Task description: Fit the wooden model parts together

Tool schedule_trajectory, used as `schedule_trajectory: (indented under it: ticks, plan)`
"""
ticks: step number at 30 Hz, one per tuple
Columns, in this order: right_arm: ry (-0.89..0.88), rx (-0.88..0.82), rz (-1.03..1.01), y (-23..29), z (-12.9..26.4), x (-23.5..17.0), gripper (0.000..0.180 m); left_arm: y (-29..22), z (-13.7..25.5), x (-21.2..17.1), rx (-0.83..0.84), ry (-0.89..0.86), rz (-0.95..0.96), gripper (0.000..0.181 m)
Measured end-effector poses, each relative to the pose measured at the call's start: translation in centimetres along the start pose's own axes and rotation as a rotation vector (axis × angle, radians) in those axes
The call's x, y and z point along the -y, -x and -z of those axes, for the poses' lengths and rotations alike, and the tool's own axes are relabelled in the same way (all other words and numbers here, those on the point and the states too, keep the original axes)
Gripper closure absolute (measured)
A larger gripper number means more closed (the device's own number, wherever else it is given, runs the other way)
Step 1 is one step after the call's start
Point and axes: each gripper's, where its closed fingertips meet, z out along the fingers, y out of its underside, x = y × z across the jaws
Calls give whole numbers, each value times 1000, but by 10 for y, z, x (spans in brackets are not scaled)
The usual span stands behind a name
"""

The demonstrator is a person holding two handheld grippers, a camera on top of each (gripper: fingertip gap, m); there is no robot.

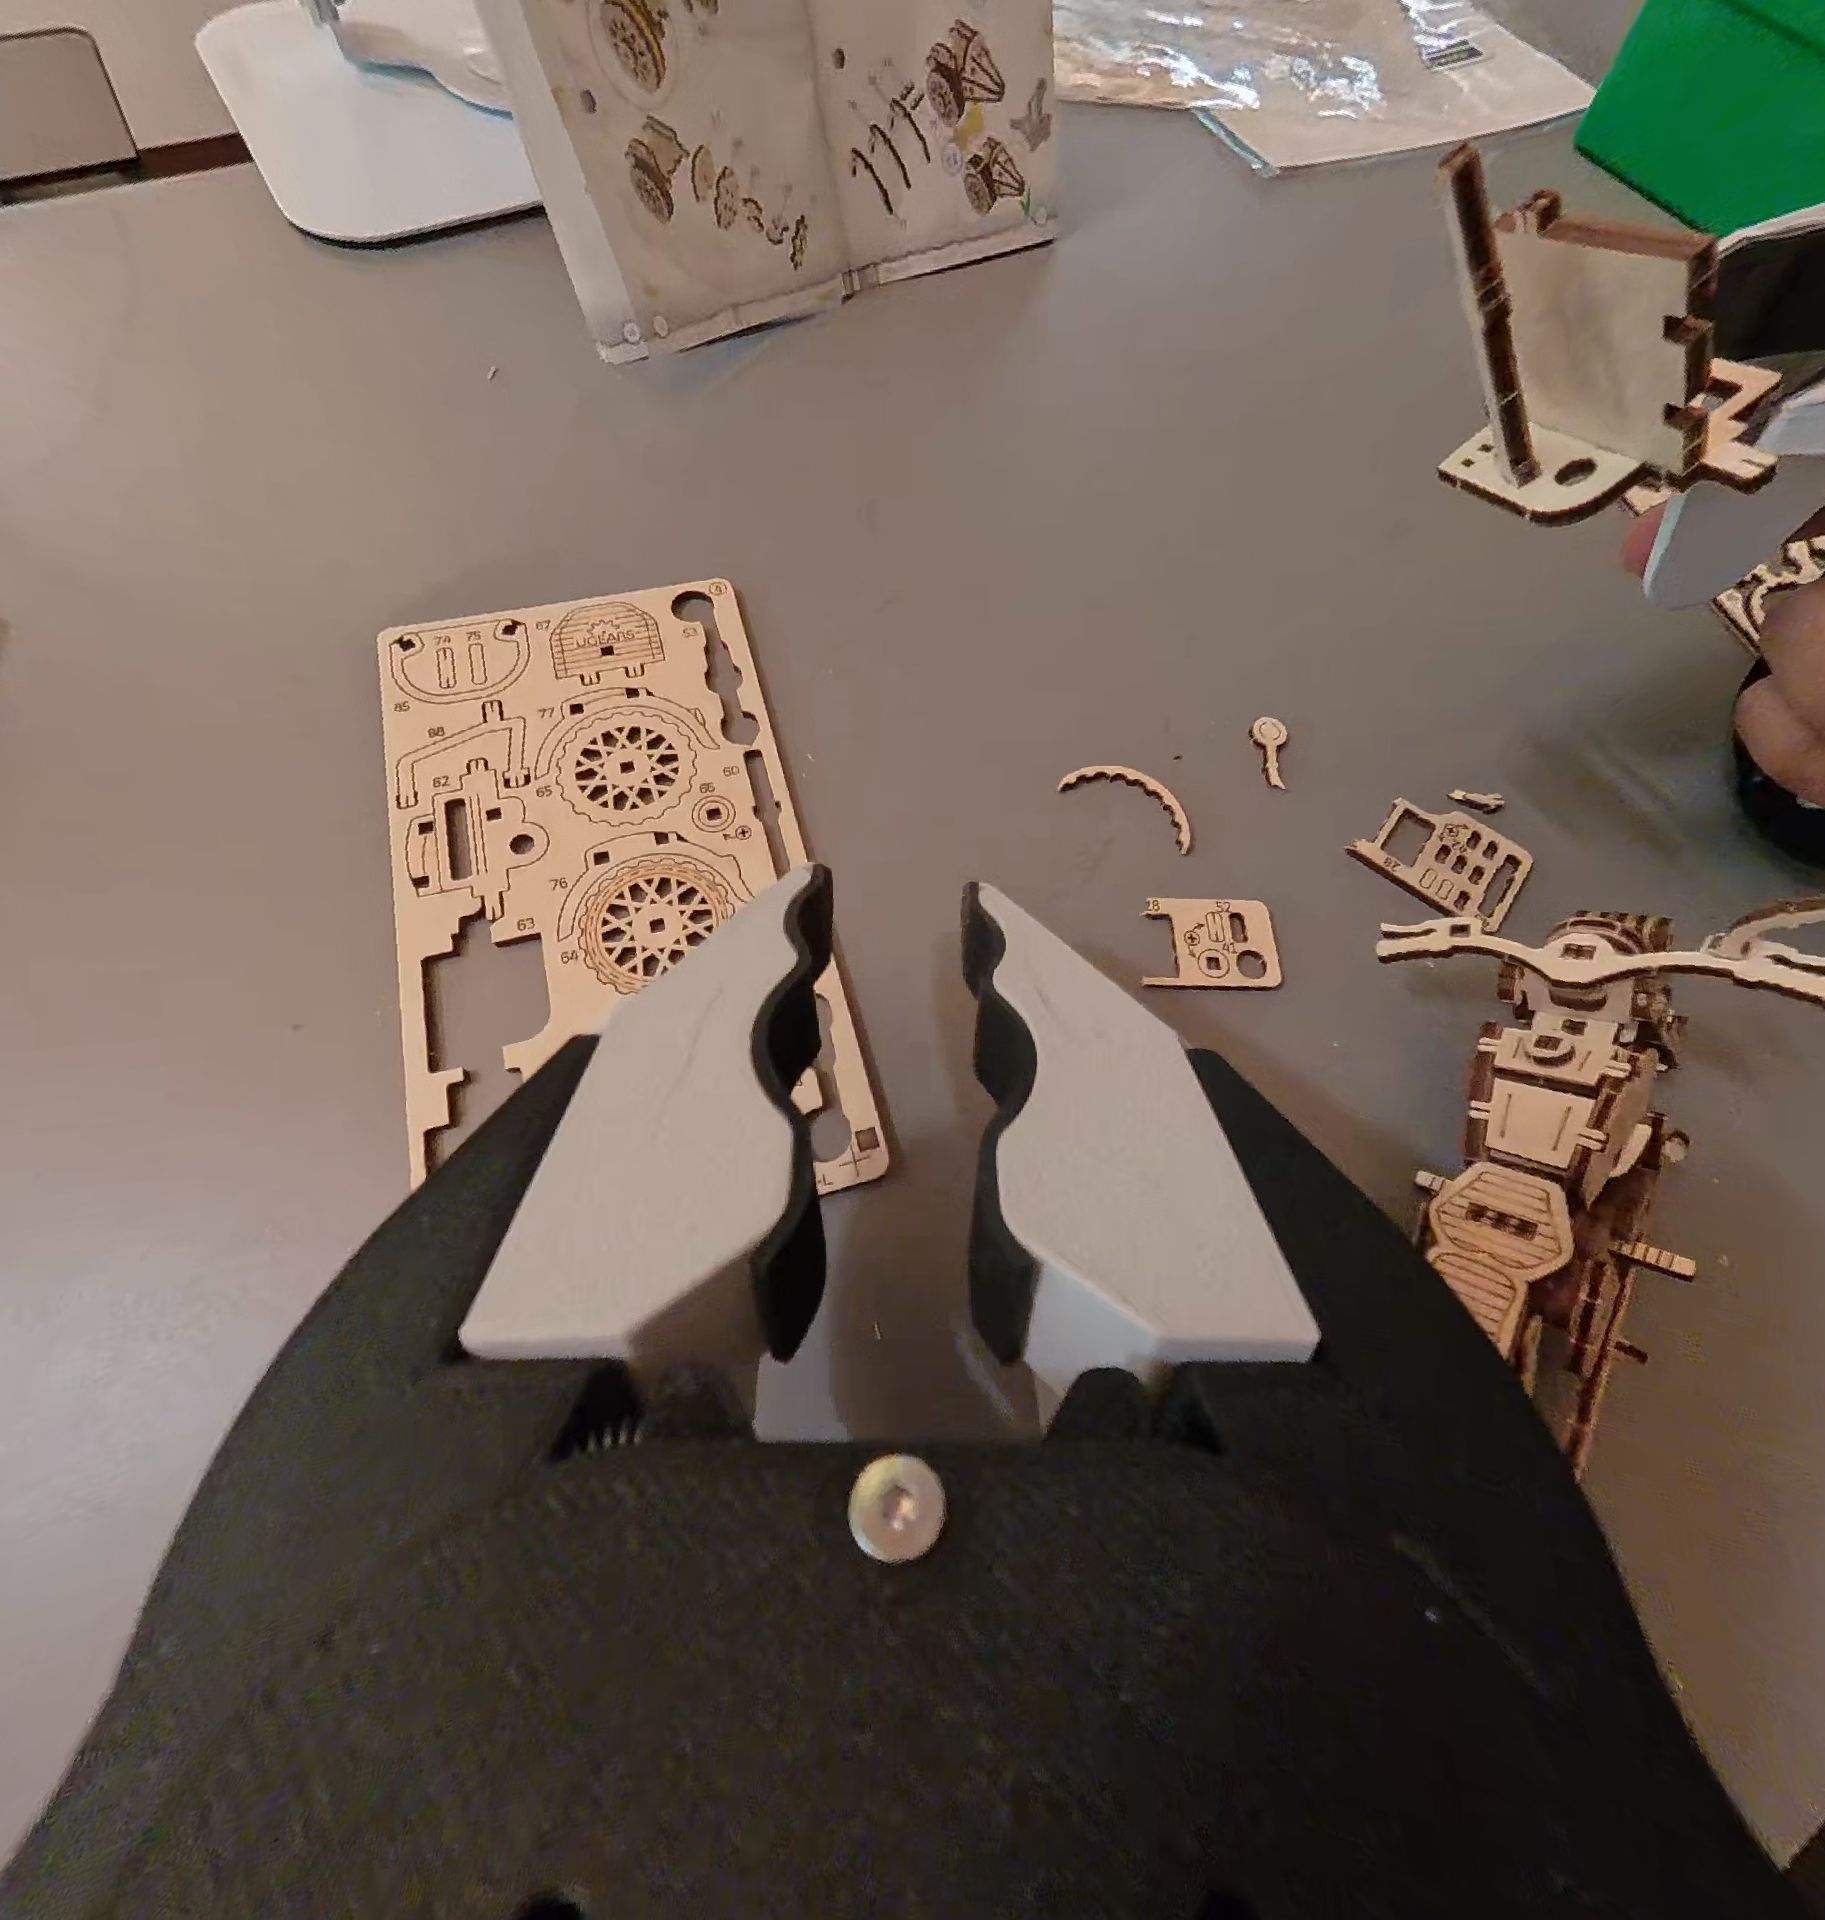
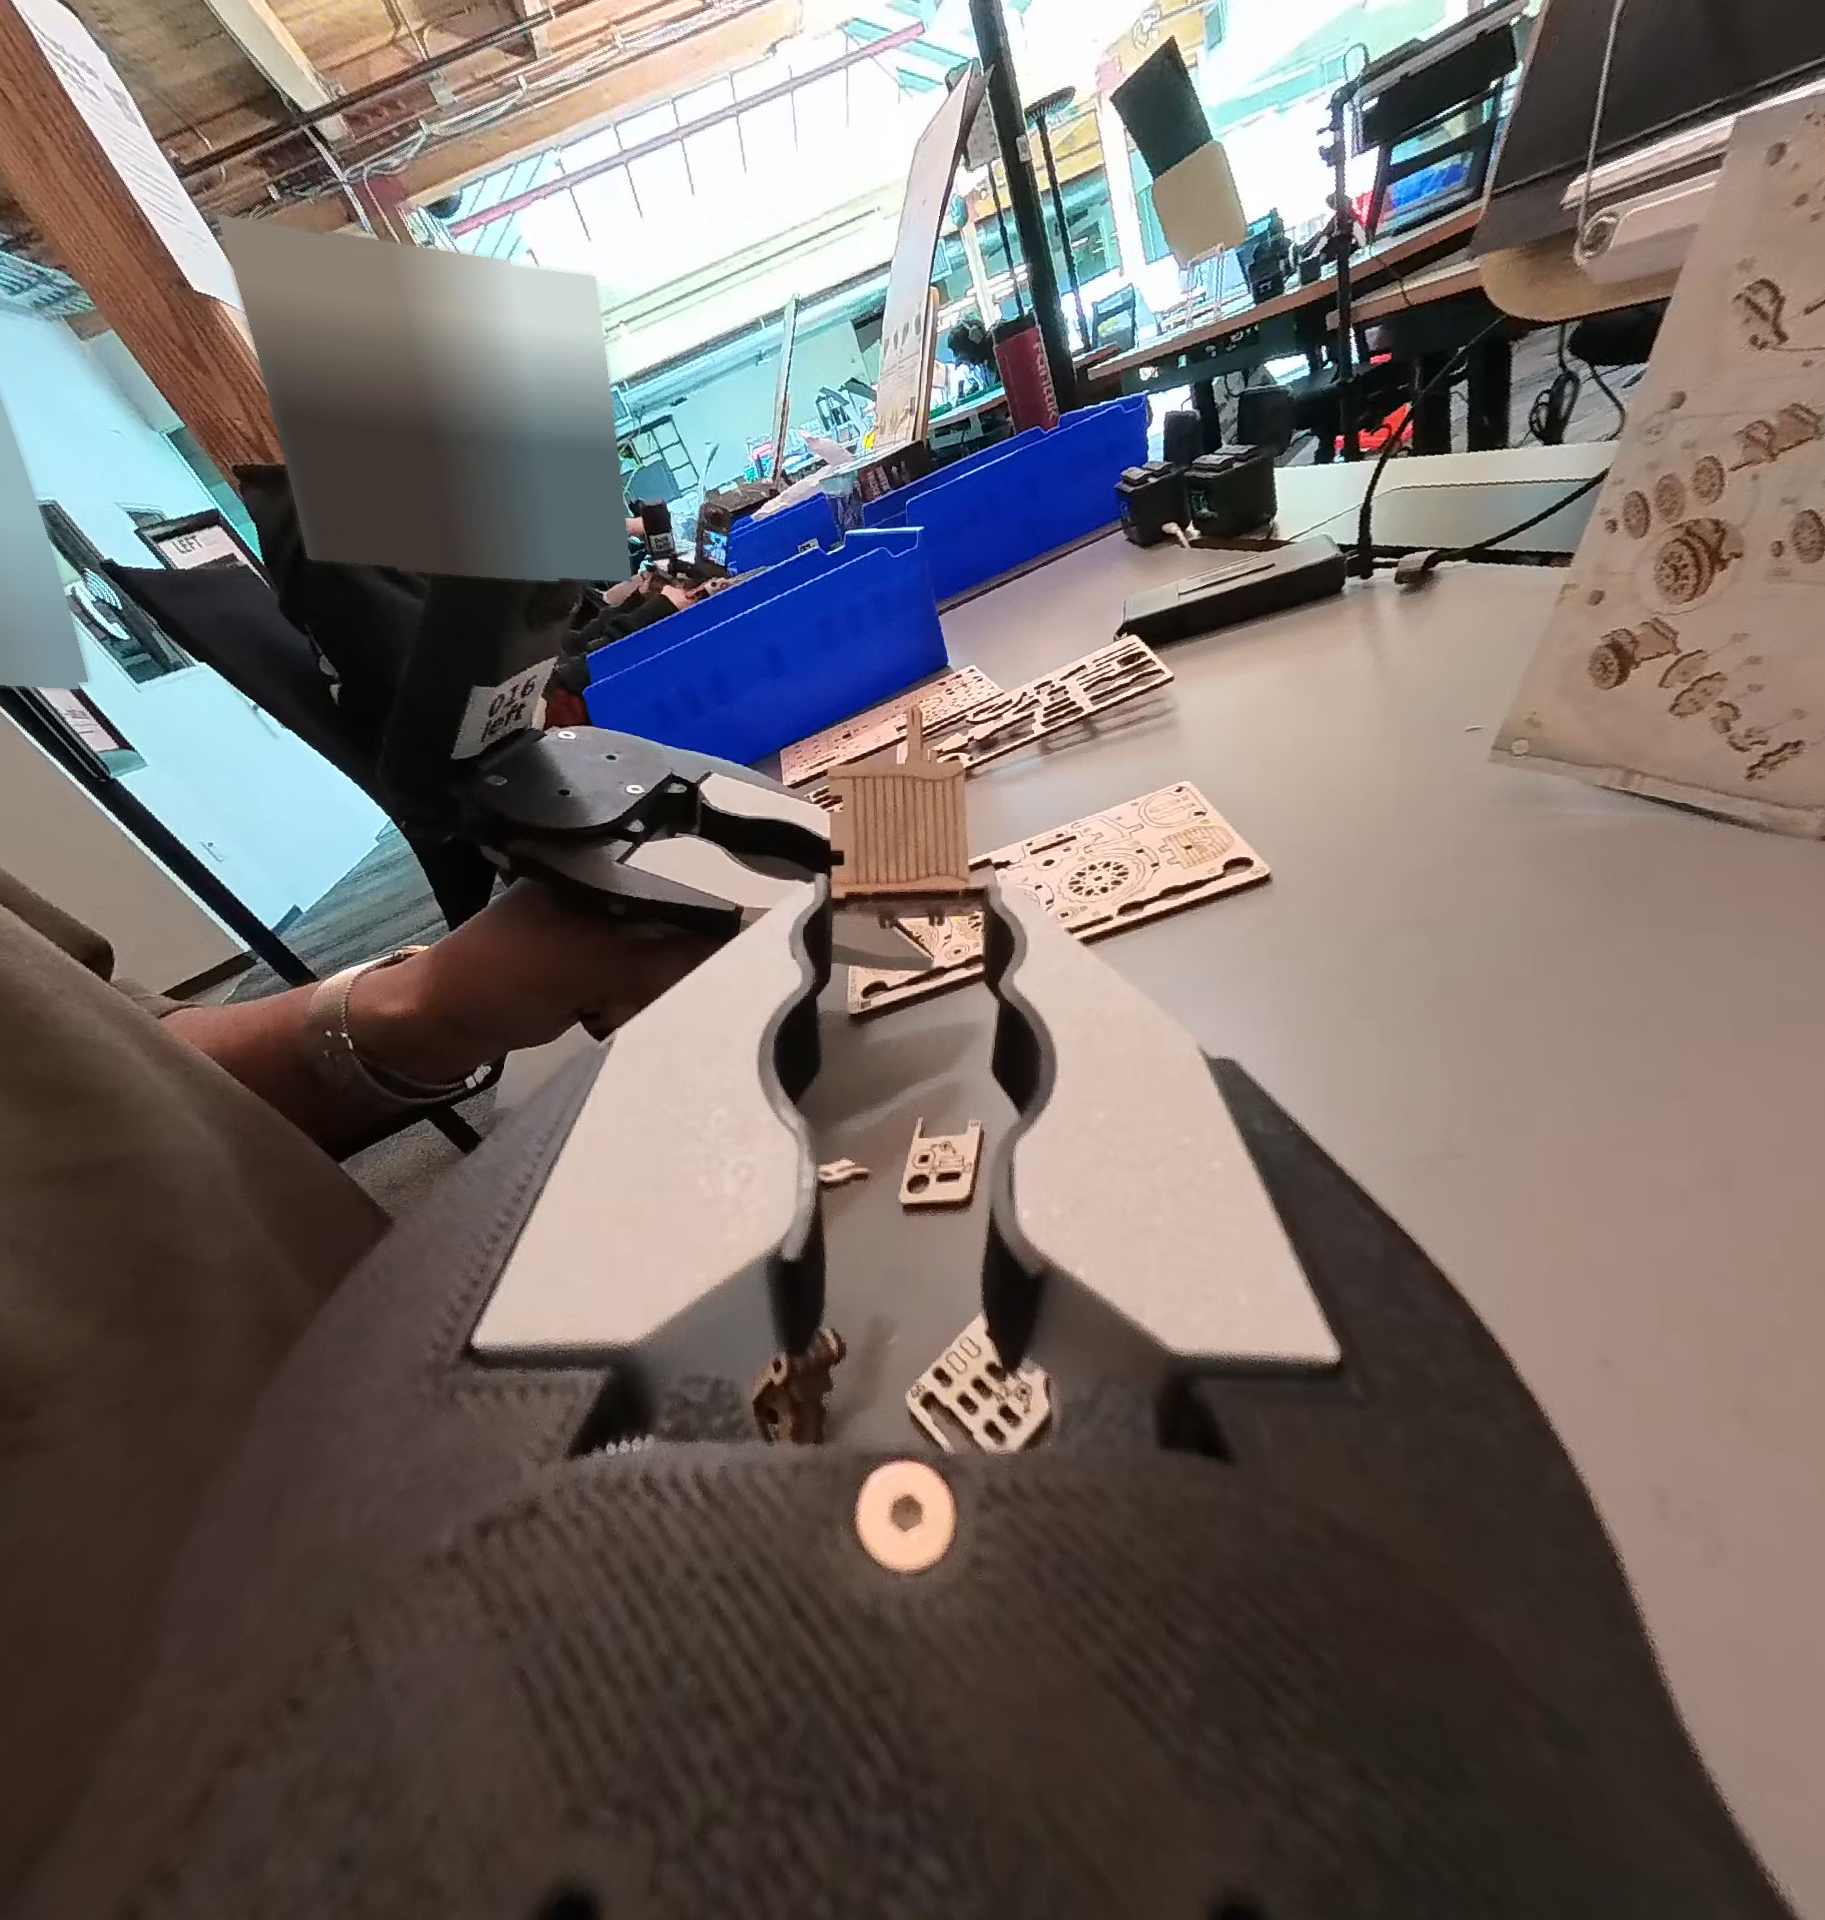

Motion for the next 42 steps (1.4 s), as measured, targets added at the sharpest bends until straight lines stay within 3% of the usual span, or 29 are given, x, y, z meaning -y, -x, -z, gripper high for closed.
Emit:
schedule_trajectory:
  ticks: [19,28,31,35,39,42]
  plan:
    - [63,-32,8,-8,0,-10,152,2,-4,-5,15,19,-12,162]
    - [169,-424,290,-39,11,-7,151,2,-4,-3,8,-2,-28,157]
    - [175,-508,321,-49,16,-5,151,-3,-2,1,-31,-22,-24,140]
    - [196,-574,419,-61,17,-8,151,30,6,14,69,-118,-40,114]
    - [221,-534,428,-56,9,-18,151,72,24,22,139,-191,20,105]
    - [253,-464,408,-53,7,-27,151,85,31,23,145,-215,74,122]
